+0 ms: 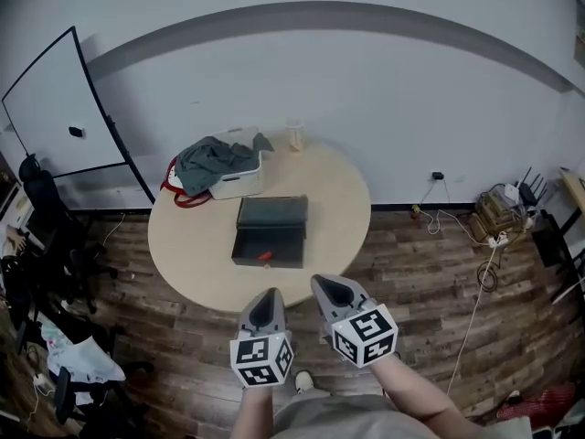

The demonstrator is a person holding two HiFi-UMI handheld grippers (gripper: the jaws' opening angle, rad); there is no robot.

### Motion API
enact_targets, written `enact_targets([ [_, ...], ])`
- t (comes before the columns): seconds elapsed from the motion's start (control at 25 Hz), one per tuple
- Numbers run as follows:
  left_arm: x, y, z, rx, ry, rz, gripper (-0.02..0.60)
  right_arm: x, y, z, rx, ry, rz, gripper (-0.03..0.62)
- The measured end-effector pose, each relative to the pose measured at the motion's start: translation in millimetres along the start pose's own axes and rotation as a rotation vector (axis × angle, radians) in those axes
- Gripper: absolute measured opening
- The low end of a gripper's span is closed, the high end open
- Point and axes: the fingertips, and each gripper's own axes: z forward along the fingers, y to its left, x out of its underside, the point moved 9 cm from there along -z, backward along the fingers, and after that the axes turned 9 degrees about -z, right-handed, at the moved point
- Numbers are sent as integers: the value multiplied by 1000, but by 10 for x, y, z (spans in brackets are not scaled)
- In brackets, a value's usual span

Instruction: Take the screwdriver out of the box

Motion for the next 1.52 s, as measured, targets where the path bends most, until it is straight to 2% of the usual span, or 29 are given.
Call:
enact_targets([
  [0.4,-159,703,713,1,44,-7,6,111,-175,851,36,36,8,0],
  [0.76,-76,999,1208,12,131,-13,6,274,-331,1269,46,100,16,0],
  [1.28,359,1368,1978,-9,327,-35,7,596,-830,1901,8,179,42,0],
  [1.4,421,1428,2104,-5,387,-16,8,669,-912,2030,-11,196,58,0],
  [1.44,442,1445,2152,0,415,-4,14,694,-937,2070,-16,202,61,0],
  [1.52,484,1475,2252,9,471,20,81,750,-988,2145,-22,213,76,0],
])
